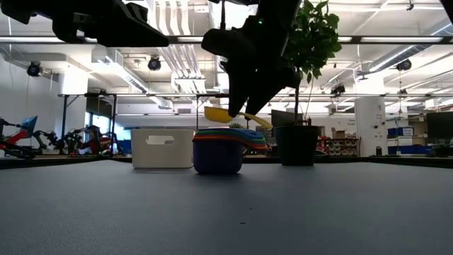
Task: Nest measuring cups in basket
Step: Stack the yellow measuring cup on the top of the blue measuring cup
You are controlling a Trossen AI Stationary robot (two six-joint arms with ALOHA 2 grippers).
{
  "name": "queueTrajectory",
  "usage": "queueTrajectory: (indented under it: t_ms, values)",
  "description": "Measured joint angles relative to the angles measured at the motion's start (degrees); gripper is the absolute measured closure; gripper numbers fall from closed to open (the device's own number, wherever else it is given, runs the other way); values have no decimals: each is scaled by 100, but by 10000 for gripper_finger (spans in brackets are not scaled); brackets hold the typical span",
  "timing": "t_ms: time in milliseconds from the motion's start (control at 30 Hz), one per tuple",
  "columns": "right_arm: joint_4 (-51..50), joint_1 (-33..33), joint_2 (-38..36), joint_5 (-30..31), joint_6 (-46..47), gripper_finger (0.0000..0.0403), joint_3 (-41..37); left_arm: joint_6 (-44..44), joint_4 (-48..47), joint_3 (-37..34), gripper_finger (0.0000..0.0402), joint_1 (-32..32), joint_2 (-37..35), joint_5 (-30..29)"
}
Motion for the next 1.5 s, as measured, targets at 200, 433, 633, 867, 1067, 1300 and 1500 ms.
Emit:
queueTrajectory:
  t_ms: [200, 433, 633, 867, 1067, 1300, 1500]
  values:
    - [11, 0, 0, -1, -109, 217, -2, 0, 0, 0, 402, 0, 0, 0]
    - [33, 0, 0, -1, -171, 216, -2, -1, 0, 0, 402, 0, 0, 0]
    - [-179, 0, -78, -6, -419, 215, 100, -20, -28, 0, 402, 0, 0, 0]
    - [-1026, -98, -349, 3, -880, 262, 352, -109, -121, 0, 402, 0, 20, 2]
    - [-1157, -178, -365, 2, -1116, 354, 5, -267, -352, 2, 402, 0, 214, 4]
    - [-796, -227, -365, 32, -1054, 392, -633, -461, -388, 2, 402, 0, 473, 2]
    - [-20, -209, -365, -356, -1031, 392, -879, -543, -386, 2, 402, 0, 461, -42]
